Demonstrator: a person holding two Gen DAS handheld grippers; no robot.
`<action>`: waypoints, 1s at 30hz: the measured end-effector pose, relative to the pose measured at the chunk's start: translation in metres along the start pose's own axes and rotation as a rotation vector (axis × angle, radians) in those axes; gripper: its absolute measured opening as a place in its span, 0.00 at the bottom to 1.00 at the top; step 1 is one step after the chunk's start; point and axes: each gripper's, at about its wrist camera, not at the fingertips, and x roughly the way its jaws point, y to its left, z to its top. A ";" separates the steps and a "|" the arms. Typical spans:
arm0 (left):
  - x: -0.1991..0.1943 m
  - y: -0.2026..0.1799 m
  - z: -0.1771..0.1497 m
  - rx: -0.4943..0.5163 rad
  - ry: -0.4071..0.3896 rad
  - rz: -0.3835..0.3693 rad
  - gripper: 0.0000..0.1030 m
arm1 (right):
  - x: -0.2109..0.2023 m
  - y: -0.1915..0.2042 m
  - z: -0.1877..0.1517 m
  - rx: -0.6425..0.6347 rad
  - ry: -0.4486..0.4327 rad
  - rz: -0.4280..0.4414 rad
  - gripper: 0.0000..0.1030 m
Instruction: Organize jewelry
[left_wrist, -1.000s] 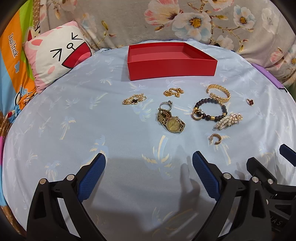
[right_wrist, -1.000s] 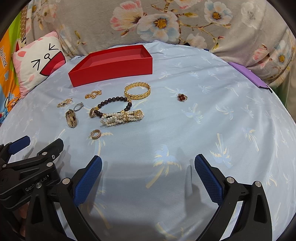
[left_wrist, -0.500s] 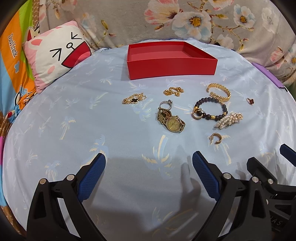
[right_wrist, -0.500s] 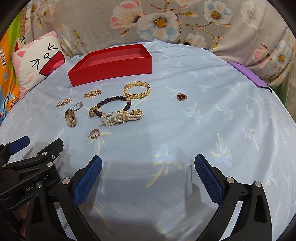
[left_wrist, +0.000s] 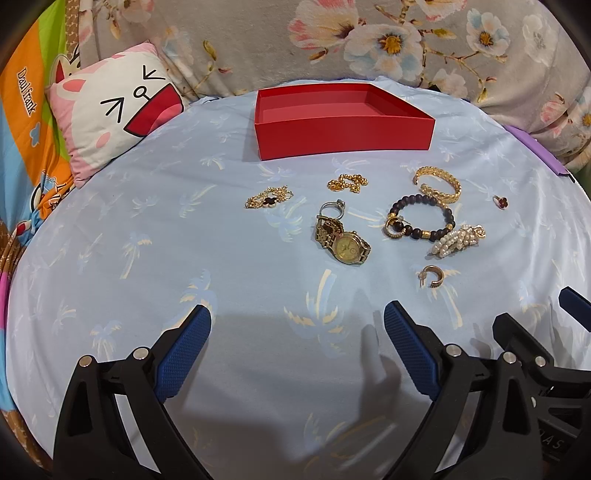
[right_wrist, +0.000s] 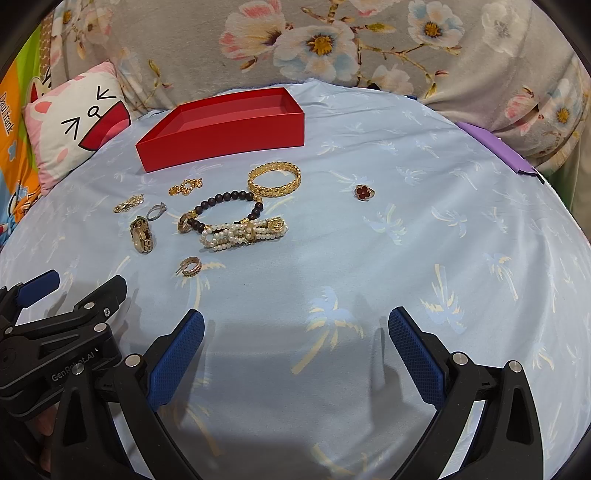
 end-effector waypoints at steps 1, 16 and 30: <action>0.000 0.000 0.000 -0.001 0.000 0.000 0.90 | 0.000 0.000 0.000 0.000 0.000 0.000 0.95; 0.000 -0.001 0.000 -0.001 0.002 -0.002 0.90 | 0.001 0.000 0.000 0.000 0.001 0.001 0.95; 0.002 0.003 0.000 -0.015 0.005 -0.025 0.90 | 0.004 0.003 -0.001 0.001 0.020 0.017 0.95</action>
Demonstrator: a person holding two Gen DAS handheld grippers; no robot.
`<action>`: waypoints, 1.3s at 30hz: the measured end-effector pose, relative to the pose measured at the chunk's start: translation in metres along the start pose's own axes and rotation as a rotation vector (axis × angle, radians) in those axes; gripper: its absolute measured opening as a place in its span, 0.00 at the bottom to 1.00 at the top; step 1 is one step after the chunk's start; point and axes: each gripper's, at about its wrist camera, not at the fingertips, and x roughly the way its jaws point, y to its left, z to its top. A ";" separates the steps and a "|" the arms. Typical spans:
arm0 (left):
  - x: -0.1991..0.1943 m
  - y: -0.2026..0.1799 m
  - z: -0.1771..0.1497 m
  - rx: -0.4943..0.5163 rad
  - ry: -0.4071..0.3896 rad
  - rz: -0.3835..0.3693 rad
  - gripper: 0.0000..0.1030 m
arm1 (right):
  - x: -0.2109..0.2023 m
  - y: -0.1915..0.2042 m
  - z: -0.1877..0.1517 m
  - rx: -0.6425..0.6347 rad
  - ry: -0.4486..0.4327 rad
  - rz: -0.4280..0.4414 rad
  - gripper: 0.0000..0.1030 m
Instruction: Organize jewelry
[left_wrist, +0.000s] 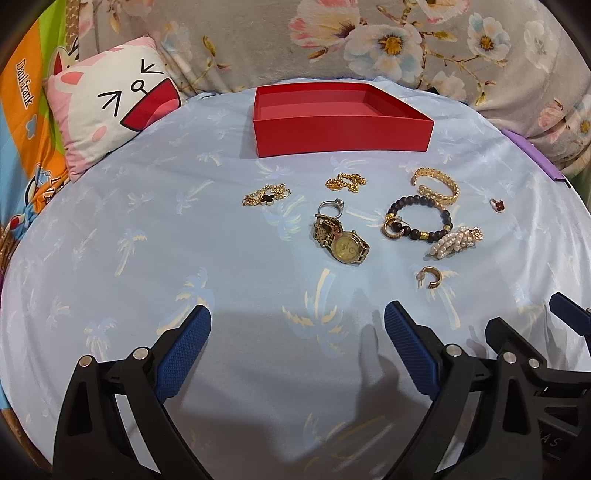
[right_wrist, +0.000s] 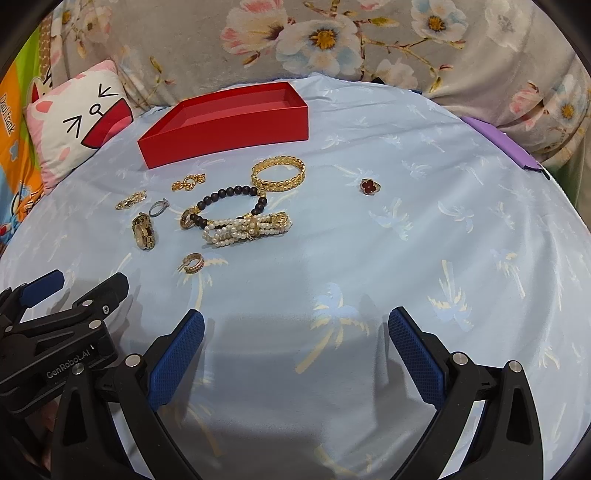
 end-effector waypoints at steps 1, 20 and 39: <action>0.000 0.000 0.000 0.000 -0.001 0.001 0.90 | 0.000 -0.001 0.000 0.001 0.001 0.003 0.95; 0.006 0.015 0.035 -0.058 0.004 -0.092 0.92 | 0.005 -0.063 0.049 0.153 -0.032 0.012 0.95; 0.041 -0.012 0.044 -0.022 0.053 -0.075 0.19 | 0.018 -0.059 0.049 0.143 -0.009 0.030 0.95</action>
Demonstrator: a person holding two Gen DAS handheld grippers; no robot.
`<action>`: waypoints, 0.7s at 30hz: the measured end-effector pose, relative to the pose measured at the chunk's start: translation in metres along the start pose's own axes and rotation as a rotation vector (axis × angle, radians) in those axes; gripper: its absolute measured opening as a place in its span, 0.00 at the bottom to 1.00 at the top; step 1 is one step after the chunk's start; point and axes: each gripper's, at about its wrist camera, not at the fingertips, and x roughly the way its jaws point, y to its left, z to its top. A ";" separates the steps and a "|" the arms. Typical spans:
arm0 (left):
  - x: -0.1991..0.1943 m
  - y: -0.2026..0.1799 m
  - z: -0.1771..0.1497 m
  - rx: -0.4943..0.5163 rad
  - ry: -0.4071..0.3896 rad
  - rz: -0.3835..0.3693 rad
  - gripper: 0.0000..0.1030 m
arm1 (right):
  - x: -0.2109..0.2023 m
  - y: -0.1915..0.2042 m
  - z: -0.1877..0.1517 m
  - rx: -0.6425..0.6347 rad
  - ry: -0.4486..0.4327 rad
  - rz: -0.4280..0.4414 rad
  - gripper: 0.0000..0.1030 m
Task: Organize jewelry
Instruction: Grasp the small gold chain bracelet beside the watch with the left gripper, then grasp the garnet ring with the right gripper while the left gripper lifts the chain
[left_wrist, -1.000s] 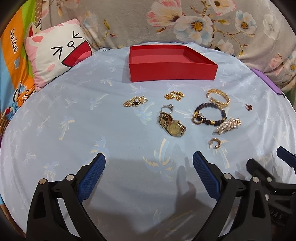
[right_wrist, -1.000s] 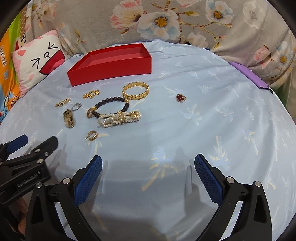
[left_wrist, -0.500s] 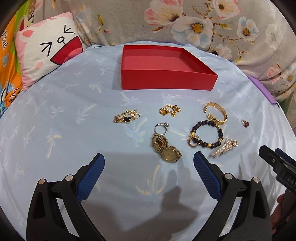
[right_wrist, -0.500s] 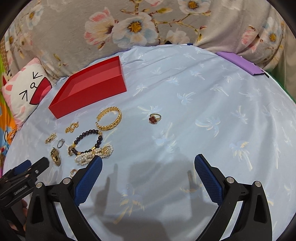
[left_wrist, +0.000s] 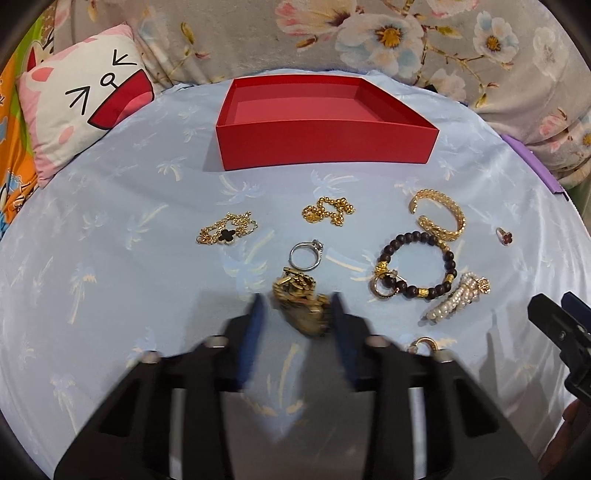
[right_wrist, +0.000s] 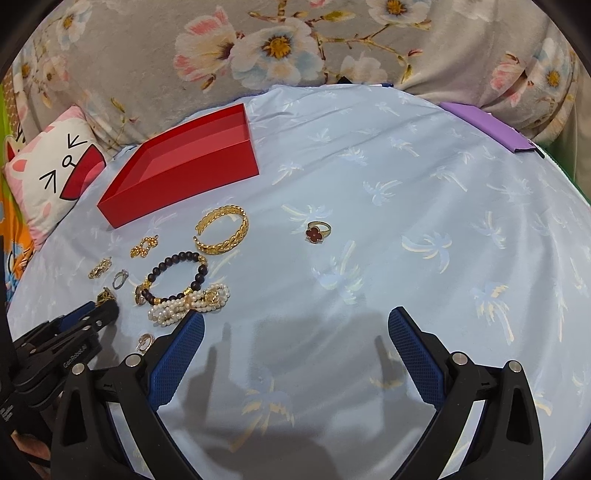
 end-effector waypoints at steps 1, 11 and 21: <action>0.000 0.001 -0.001 -0.004 0.000 -0.001 0.15 | 0.001 -0.001 0.002 0.000 -0.001 -0.002 0.95; -0.006 0.008 0.000 -0.015 -0.005 -0.043 0.09 | 0.029 -0.016 0.036 0.047 0.017 0.016 0.71; -0.020 0.022 0.007 -0.053 -0.022 -0.052 0.09 | 0.064 -0.018 0.052 0.063 0.067 -0.002 0.30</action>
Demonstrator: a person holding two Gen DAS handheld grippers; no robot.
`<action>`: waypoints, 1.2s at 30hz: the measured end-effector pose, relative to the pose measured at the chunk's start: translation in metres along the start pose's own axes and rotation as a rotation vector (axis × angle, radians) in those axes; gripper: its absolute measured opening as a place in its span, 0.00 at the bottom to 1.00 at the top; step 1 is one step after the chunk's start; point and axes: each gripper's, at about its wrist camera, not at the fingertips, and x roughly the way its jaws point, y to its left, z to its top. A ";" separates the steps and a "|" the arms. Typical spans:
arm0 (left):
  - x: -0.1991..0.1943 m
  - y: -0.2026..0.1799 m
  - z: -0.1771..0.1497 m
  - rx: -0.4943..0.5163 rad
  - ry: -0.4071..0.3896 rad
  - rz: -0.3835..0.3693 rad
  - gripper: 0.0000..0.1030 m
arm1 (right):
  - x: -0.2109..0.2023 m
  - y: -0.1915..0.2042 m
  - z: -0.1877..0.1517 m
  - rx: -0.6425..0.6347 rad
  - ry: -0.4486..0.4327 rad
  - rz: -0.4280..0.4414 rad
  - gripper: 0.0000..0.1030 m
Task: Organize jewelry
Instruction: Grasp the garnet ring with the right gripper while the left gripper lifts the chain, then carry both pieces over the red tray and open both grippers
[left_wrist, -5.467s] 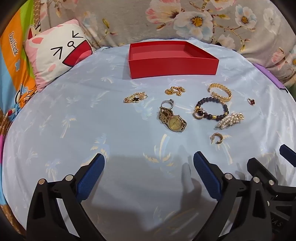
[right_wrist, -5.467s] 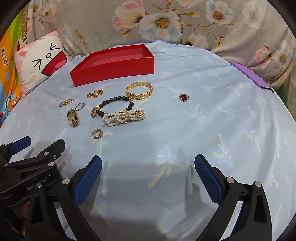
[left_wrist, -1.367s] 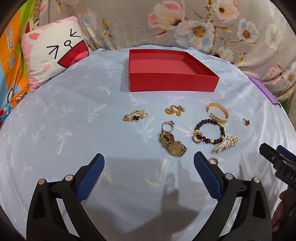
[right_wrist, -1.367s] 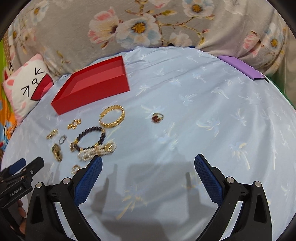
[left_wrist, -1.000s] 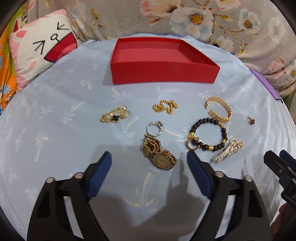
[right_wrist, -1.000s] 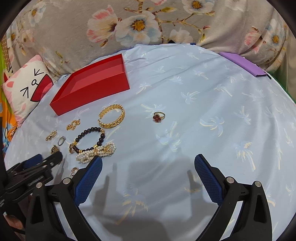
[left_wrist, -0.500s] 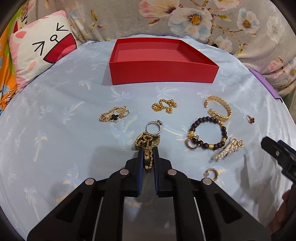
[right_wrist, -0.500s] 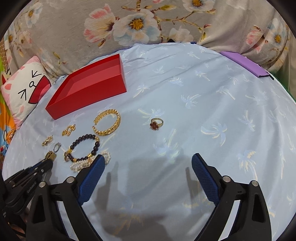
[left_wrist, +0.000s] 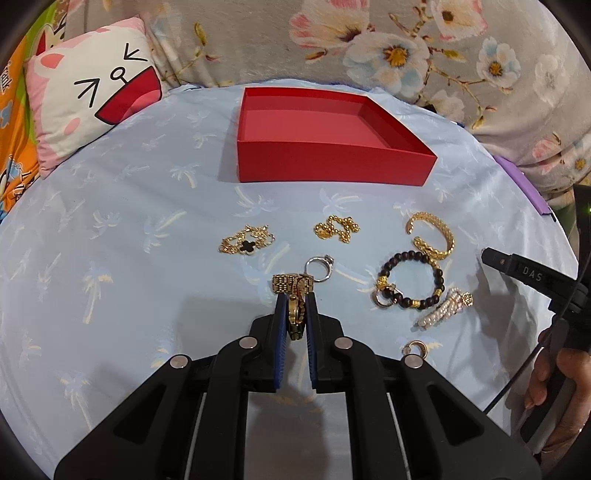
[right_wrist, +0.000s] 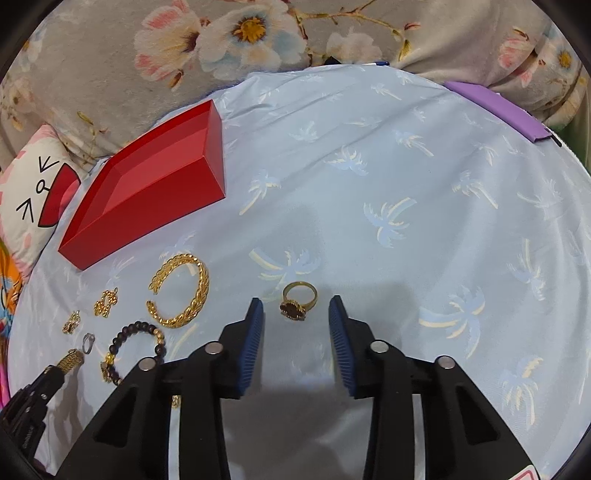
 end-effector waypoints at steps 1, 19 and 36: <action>-0.001 0.002 0.001 -0.006 0.000 0.000 0.09 | 0.001 0.001 0.000 -0.005 -0.001 -0.007 0.23; -0.018 0.013 0.012 -0.036 -0.025 -0.043 0.09 | -0.036 0.005 0.002 -0.011 -0.082 0.049 0.13; -0.021 0.006 0.150 0.033 -0.183 -0.097 0.09 | -0.017 0.104 0.115 -0.176 -0.126 0.248 0.13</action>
